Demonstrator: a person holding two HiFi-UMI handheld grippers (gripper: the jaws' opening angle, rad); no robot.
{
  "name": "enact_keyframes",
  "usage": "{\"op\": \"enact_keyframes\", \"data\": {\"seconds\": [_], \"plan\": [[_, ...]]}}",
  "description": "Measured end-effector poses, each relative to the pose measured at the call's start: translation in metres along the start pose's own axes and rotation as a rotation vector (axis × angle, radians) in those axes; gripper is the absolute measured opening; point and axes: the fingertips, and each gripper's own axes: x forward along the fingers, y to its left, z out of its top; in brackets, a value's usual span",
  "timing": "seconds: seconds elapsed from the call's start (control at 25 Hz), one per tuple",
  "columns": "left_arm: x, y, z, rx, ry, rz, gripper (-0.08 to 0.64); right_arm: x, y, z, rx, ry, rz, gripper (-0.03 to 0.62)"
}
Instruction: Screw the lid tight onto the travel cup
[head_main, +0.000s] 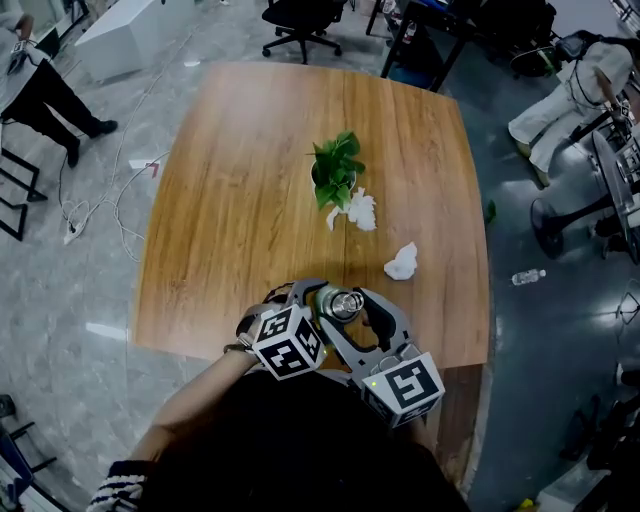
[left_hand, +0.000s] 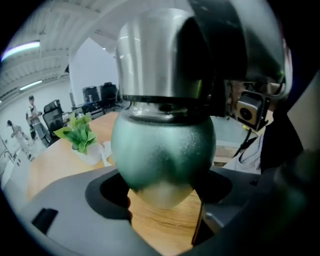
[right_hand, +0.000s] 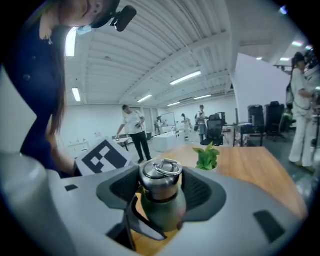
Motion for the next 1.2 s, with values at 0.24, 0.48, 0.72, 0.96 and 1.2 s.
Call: {"op": "enact_keyframes", "data": {"seconds": [0.24, 0.48, 0.72, 0.96, 1.2], "plan": [[-0.006, -0.012, 0.003, 0.067, -0.07, -0.132, 0.388, -0.01, 0.014, 0.008, 0.056, -0.025, 0.18, 0.267], [-0.016, -0.021, 0.008, 0.168, -0.092, -0.237, 0.388, -0.007, 0.022, 0.003, -0.066, -0.001, 0.253, 0.27], [-0.007, 0.006, 0.007, 0.085, -0.032, -0.02, 0.388, 0.001, 0.004, 0.004, -0.073, -0.049, -0.031, 0.267], [-0.015, -0.019, 0.009, 0.161, -0.078, -0.215, 0.388, -0.008, 0.019, 0.01, -0.02, -0.048, 0.162, 0.27], [-0.013, -0.02, 0.013, 0.121, -0.069, -0.2, 0.39, -0.008, 0.015, 0.015, -0.11, -0.085, 0.107, 0.268]]}}
